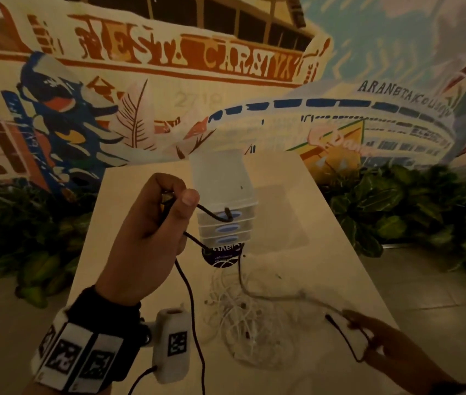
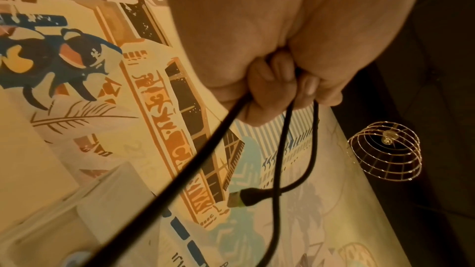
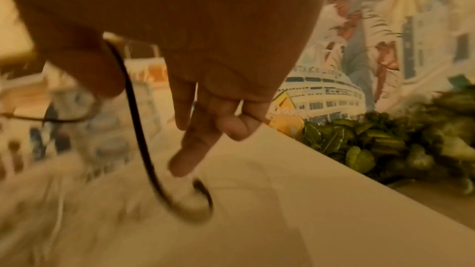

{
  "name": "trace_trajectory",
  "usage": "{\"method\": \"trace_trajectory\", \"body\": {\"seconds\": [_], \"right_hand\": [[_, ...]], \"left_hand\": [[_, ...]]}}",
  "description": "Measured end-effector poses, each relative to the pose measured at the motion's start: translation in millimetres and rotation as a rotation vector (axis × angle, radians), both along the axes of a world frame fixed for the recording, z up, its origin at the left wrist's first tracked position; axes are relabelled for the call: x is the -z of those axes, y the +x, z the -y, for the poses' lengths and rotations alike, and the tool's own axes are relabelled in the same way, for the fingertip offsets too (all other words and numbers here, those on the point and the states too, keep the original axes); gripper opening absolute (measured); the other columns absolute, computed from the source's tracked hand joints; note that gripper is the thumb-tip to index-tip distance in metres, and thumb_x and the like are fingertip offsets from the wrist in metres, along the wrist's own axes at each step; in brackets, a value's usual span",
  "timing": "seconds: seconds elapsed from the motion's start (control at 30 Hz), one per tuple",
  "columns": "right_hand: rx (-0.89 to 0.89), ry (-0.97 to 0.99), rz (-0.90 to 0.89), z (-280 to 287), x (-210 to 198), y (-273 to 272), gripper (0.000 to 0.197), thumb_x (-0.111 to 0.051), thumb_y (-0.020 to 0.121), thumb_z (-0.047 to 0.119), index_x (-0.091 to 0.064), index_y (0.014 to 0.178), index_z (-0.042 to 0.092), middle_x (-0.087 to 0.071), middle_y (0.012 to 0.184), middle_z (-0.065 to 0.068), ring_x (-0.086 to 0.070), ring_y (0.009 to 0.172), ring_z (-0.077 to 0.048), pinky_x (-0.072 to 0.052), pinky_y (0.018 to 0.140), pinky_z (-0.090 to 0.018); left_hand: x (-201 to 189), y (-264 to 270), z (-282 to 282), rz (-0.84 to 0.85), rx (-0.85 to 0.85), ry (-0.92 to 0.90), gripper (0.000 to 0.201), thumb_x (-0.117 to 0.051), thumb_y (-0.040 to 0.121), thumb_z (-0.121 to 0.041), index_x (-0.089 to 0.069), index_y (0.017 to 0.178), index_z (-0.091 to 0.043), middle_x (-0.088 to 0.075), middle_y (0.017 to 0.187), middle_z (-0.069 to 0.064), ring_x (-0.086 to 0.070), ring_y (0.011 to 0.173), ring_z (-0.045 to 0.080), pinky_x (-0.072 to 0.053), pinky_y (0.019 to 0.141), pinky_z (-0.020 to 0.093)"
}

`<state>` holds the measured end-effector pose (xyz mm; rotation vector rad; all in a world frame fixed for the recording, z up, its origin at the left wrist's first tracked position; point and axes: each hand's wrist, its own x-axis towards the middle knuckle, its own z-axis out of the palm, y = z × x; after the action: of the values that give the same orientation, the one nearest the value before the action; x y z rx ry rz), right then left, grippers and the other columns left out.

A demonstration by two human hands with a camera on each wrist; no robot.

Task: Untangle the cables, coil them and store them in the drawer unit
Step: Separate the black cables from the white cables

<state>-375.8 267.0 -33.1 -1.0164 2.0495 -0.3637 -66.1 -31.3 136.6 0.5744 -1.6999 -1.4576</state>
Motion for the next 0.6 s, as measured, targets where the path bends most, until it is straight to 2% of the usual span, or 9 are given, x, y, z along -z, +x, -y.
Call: {"method": "trace_trajectory", "body": {"seconds": [0.07, 0.13, 0.17, 0.23, 0.3, 0.37, 0.43, 0.47, 0.6], "right_hand": [[-0.096, -0.059, -0.076, 15, -21, -1, 0.101, -0.078, 0.085, 0.026, -0.010, 0.136, 0.079, -0.043, 0.135, 0.029, -0.058, 0.101, 0.002, -0.052, 0.076, -0.019], [-0.144, -0.191, -0.243, 46, -54, 11, 0.104, -0.078, 0.083, 0.037, -0.002, 0.145, 0.072, -0.036, 0.133, 0.033, -0.051, 0.105, 0.006, -0.053, 0.069, -0.021], [-0.146, -0.299, -0.325, 63, -72, 20, 0.098, -0.075, 0.083, 0.045, -0.004, 0.148, 0.067, -0.037, 0.132, 0.033, -0.051, 0.106, 0.006, -0.052, 0.066, -0.020], [-0.172, -0.566, -0.351, 96, -109, 39, 0.081, -0.065, 0.085, 0.058, -0.017, 0.151, 0.059, -0.038, 0.136, 0.033, -0.052, 0.113, 0.004, -0.050, 0.076, -0.016], [-0.285, -0.782, -0.269, 127, -137, 62, 0.062, -0.057, 0.094, 0.057, -0.034, 0.151, 0.048, -0.040, 0.142, 0.026, -0.050, 0.127, 0.000, -0.043, 0.096, -0.012], [-0.409, -0.885, -0.206, 155, -153, 83, 0.044, -0.055, 0.100, 0.047, -0.056, 0.141, 0.030, -0.048, 0.142, 0.013, -0.049, 0.133, -0.009, -0.041, 0.106, -0.020], [-0.472, -0.917, -0.155, 172, -153, 94, 0.033, -0.053, 0.103, 0.039, -0.069, 0.122, 0.018, -0.060, 0.127, 0.006, -0.057, 0.121, -0.010, -0.048, 0.101, -0.032], [-0.482, -0.902, -0.117, 177, -151, 94, 0.029, -0.052, 0.104, 0.035, -0.071, 0.115, 0.016, -0.064, 0.118, 0.006, -0.060, 0.115, -0.010, -0.049, 0.097, -0.033], [-0.396, -0.776, 0.106, 174, -144, 80, 0.012, -0.053, 0.104, 0.030, -0.065, 0.105, 0.030, -0.071, 0.103, 0.008, -0.067, 0.101, -0.012, -0.050, 0.090, -0.026]], "left_hand": [[1, -6, -3, 0.019, 0.025, 0.001, 0.031, -0.059, 0.094, -0.053, -0.048, 0.088, -0.025, -0.021, 0.068, 0.010, -0.012, 0.054, 0.032, -0.020, 0.045, 0.033], [1, -12, -7, 0.018, 0.071, 0.018, 0.028, -0.057, 0.097, -0.047, -0.047, 0.089, -0.023, -0.021, 0.066, 0.008, -0.010, 0.054, 0.030, -0.021, 0.044, 0.031], [2, -15, -9, 0.013, 0.099, 0.032, 0.025, -0.055, 0.099, -0.042, -0.046, 0.089, -0.021, -0.021, 0.065, 0.006, -0.010, 0.054, 0.029, -0.021, 0.044, 0.030], [3, -21, -14, 0.000, 0.158, 0.065, 0.024, -0.053, 0.101, -0.037, -0.045, 0.090, -0.018, -0.020, 0.065, 0.004, -0.009, 0.054, 0.026, -0.020, 0.044, 0.029], [3, -25, -17, -0.009, 0.201, 0.086, 0.026, -0.052, 0.104, -0.036, -0.044, 0.091, -0.016, -0.022, 0.065, 0.000, -0.010, 0.055, 0.023, -0.021, 0.044, 0.028], [2, -27, -20, -0.018, 0.235, 0.102, 0.023, -0.049, 0.102, -0.035, -0.043, 0.092, -0.015, -0.025, 0.065, -0.003, -0.011, 0.056, 0.021, -0.022, 0.044, 0.026], [-1, -27, -21, -0.020, 0.249, 0.107, 0.021, -0.046, 0.101, -0.033, -0.043, 0.092, -0.015, -0.027, 0.065, -0.006, -0.013, 0.055, 0.019, -0.023, 0.045, 0.025], [-2, -27, -21, -0.017, 0.242, 0.106, 0.020, -0.046, 0.102, -0.033, -0.043, 0.091, -0.016, -0.028, 0.065, -0.006, -0.013, 0.055, 0.019, -0.024, 0.045, 0.025], [-4, -20, -18, 0.000, 0.169, 0.110, 0.020, -0.046, 0.099, -0.036, -0.044, 0.088, -0.019, -0.029, 0.064, -0.006, -0.012, 0.056, 0.020, -0.022, 0.044, 0.026]]}}
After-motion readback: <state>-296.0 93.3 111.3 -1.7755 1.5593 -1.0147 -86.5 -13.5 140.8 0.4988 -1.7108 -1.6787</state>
